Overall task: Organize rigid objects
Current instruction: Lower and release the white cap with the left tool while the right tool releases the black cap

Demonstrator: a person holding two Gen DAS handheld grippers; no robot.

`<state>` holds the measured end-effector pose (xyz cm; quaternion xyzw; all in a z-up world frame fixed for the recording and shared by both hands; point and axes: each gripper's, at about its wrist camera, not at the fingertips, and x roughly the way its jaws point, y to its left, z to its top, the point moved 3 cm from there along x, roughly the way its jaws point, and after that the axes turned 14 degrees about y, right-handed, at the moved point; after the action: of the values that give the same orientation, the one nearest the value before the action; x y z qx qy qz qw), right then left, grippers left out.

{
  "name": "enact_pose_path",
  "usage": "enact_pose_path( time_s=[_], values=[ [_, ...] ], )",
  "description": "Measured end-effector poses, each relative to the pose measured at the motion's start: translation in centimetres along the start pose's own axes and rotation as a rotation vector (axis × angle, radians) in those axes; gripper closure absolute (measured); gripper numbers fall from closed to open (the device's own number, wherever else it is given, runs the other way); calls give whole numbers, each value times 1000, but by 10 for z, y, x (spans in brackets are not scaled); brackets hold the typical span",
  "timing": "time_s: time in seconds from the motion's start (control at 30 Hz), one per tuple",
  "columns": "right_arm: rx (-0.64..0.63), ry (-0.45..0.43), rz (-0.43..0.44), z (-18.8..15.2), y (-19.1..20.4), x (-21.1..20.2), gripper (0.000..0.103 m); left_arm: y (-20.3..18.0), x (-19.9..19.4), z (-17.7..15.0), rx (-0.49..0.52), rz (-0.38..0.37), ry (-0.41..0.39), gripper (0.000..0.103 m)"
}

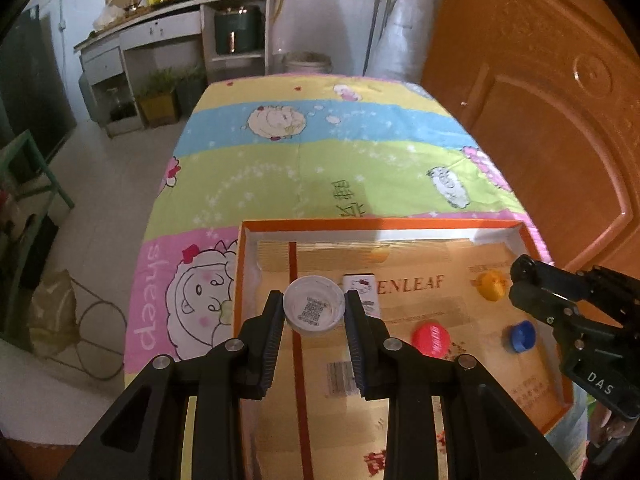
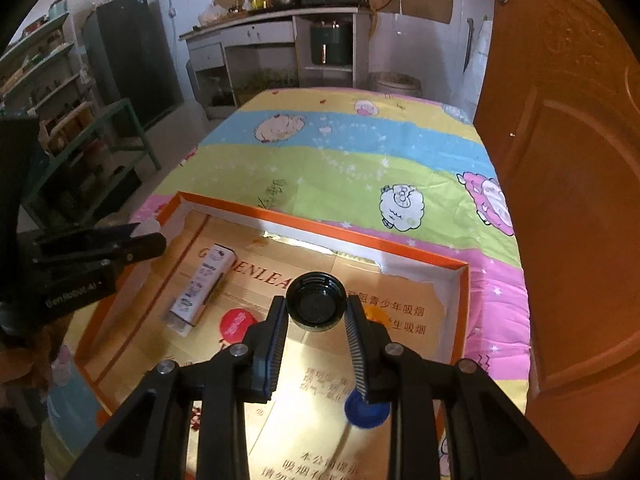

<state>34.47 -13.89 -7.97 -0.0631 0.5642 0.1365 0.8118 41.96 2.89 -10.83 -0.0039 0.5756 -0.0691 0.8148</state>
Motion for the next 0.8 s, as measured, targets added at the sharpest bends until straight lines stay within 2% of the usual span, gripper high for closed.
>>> enact_pose_path(
  time_s=[0.37,0.57,0.8],
  values=[
    [1,62,15,9,-2,28,73,9,30,11,-33,-13,85,72],
    [5,85,19,12,-2,39,73,7,38,12,-32,-13,103,72],
    [-5,112,9,9,-1,50,73,8,48,9,-41,-54,112,72]
  ],
)
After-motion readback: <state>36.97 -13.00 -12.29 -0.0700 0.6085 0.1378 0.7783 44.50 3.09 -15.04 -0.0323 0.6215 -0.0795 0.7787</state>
